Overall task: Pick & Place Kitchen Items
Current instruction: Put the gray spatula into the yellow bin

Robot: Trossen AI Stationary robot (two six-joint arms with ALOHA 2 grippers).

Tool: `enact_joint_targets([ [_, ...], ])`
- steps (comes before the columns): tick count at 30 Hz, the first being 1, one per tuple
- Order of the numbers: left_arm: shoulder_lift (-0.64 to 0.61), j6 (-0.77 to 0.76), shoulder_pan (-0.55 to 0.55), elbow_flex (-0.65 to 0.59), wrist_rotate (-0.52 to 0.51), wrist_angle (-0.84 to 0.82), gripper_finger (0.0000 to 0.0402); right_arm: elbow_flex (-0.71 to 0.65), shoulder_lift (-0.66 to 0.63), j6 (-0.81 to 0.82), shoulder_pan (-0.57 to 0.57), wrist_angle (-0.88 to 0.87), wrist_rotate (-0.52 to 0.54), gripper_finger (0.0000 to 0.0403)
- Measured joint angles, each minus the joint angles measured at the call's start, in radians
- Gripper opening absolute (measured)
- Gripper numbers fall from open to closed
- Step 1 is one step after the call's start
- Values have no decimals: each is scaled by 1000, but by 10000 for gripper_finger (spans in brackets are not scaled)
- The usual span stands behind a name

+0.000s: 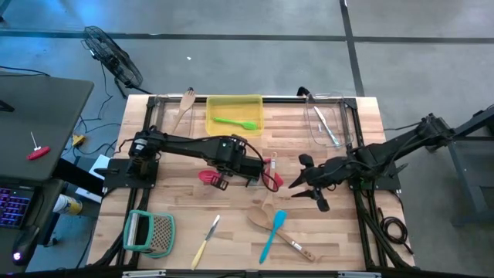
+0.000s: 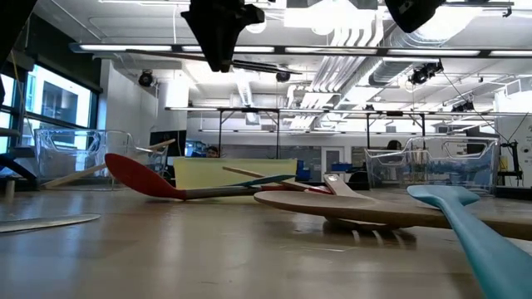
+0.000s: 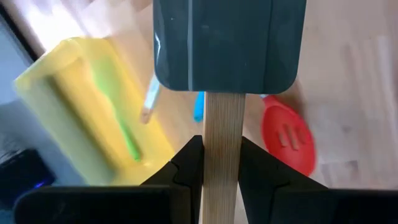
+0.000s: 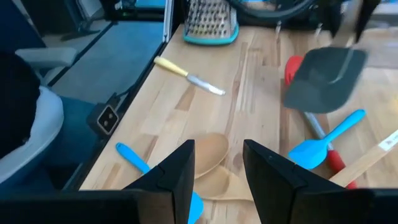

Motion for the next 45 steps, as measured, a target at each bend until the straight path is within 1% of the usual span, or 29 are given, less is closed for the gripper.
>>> enact_joint_targets([
  [6,-2,-48,9,0,-59,0,69,0,49,-34,5,3,1,128],
  [13,-2,-52,61,49,-65,0,69,0,101,-55,5,7,3,128],
  [22,-2,12,171,124,-67,0,69,0,113,-57,5,7,-3,128],
  [28,-2,31,256,126,-67,0,69,0,113,-58,5,6,-3,128],
  [32,-2,75,303,125,-66,27,69,0,113,-59,5,3,-4,128],
  [41,-2,167,389,125,7,129,69,0,113,-59,5,-11,-4,128],
  [45,-2,207,423,126,68,193,69,0,113,-59,5,-11,-4,128],
])
